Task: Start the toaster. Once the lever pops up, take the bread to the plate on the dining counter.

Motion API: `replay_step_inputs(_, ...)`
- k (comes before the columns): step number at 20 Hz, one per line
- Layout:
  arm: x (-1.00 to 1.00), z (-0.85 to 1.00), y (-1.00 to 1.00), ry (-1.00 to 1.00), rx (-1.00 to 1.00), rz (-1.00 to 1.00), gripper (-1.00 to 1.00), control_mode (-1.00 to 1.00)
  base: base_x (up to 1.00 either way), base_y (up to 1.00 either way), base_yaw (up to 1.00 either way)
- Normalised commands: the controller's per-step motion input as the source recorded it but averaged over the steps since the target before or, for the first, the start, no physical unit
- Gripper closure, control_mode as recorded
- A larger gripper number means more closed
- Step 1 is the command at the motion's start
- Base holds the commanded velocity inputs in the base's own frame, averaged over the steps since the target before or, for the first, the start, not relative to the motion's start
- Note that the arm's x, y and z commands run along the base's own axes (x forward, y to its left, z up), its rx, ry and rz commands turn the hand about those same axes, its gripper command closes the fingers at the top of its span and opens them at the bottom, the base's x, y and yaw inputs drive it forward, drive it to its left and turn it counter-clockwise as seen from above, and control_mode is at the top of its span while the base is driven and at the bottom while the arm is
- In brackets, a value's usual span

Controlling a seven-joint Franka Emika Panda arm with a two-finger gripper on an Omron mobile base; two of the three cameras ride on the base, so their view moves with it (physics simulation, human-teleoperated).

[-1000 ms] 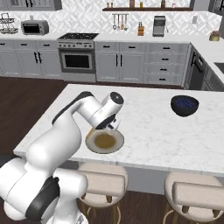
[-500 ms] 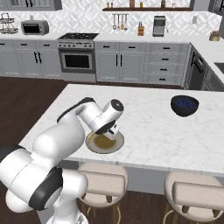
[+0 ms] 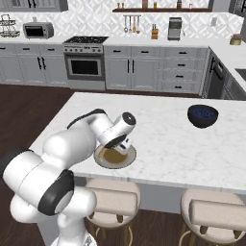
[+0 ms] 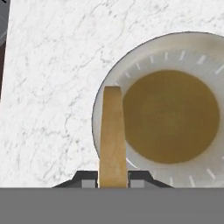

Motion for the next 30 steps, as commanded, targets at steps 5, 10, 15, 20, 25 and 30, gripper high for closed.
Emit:
replay_step_inputs(5,0.07,-0.22,0.00,0.00,0.00,0.00,1.00,-1.00,0.00,0.00,0.00)
replay_step_inputs(10,0.00,-0.24,0.00,0.00,0.00,0.00,1.00,-1.00,0.00,0.00,0.00)
replay_step_inputs(15,0.00,-0.07,0.00,0.00,0.00,0.00,1.00,-1.00,0.00,0.00,0.00)
replay_step_inputs(20,0.00,0.00,-0.01,0.00,0.00,0.00,-1.00,-1.00,0.00,0.00,0.00)
replay_step_inputs(25,-0.11,0.00,-0.25,-0.01,0.00,0.00,-1.00,-1.00,0.00,0.00,0.00)
replay_step_inputs(30,-0.21,0.00,-0.36,0.00,0.00,-0.05,-1.00,-1.00,0.00,0.00,0.00)
